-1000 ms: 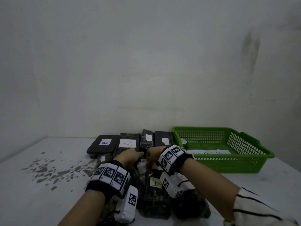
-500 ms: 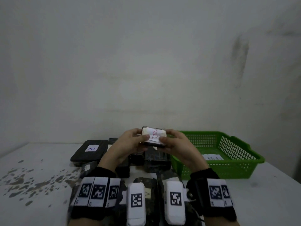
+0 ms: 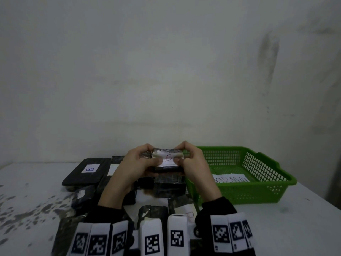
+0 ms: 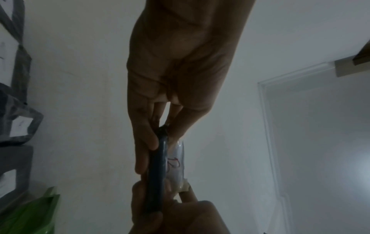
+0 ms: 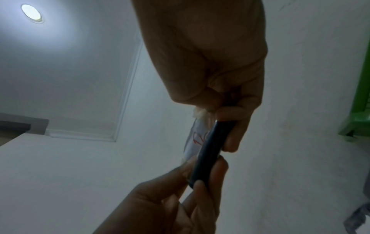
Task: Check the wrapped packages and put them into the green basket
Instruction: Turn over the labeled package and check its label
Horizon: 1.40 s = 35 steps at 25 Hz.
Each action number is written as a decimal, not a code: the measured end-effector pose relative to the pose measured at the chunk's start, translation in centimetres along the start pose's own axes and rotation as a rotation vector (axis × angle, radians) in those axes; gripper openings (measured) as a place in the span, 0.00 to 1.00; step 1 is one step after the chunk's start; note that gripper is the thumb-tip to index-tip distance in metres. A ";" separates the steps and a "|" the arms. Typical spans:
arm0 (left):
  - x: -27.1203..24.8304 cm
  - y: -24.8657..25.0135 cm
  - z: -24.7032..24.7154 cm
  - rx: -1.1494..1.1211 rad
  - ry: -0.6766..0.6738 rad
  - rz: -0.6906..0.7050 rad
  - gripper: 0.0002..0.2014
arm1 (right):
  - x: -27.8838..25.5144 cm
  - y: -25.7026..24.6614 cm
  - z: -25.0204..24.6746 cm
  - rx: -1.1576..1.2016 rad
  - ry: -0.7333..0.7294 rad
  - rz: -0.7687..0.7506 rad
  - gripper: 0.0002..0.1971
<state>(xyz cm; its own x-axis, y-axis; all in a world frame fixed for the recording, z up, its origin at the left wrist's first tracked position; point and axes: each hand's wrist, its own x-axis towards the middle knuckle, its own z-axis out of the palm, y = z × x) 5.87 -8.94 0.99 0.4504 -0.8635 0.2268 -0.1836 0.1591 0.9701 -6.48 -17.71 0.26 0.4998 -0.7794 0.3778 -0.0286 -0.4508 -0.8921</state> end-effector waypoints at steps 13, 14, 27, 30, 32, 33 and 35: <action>-2.3 2.6 -1.4 -0.124 -0.107 0.123 0.24 | -1.2 -3.0 -2.5 -0.017 -0.206 -0.181 0.28; -2.3 2.6 -1.5 -0.093 -0.098 0.138 0.25 | -1.1 -3.0 -2.4 -0.008 -0.214 -0.187 0.28; -2.1 2.7 -1.4 0.041 0.036 0.343 0.20 | -0.6 -2.4 -0.9 0.158 -0.153 -0.319 0.13; -2.2 2.6 -1.7 0.048 0.036 0.356 0.18 | -0.8 -2.7 -0.9 0.102 -0.133 -0.369 0.14; -2.0 2.4 -1.8 0.099 0.014 0.342 0.18 | -0.9 -2.8 -1.3 0.023 -0.144 -0.384 0.17; -2.1 2.3 -1.7 0.133 -0.003 0.331 0.18 | -1.0 -2.9 -1.5 0.005 -0.161 -0.378 0.20; -2.1 2.2 -1.4 0.213 -0.025 0.330 0.16 | -1.2 -3.1 -2.0 0.012 -0.196 -0.367 0.25</action>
<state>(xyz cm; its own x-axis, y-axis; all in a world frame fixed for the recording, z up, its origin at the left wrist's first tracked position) 5.70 -6.10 2.74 0.3156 -0.7946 0.5187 -0.4932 0.3296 0.8051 -8.72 -16.25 3.04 0.6306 -0.4698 0.6178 0.1918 -0.6770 -0.7106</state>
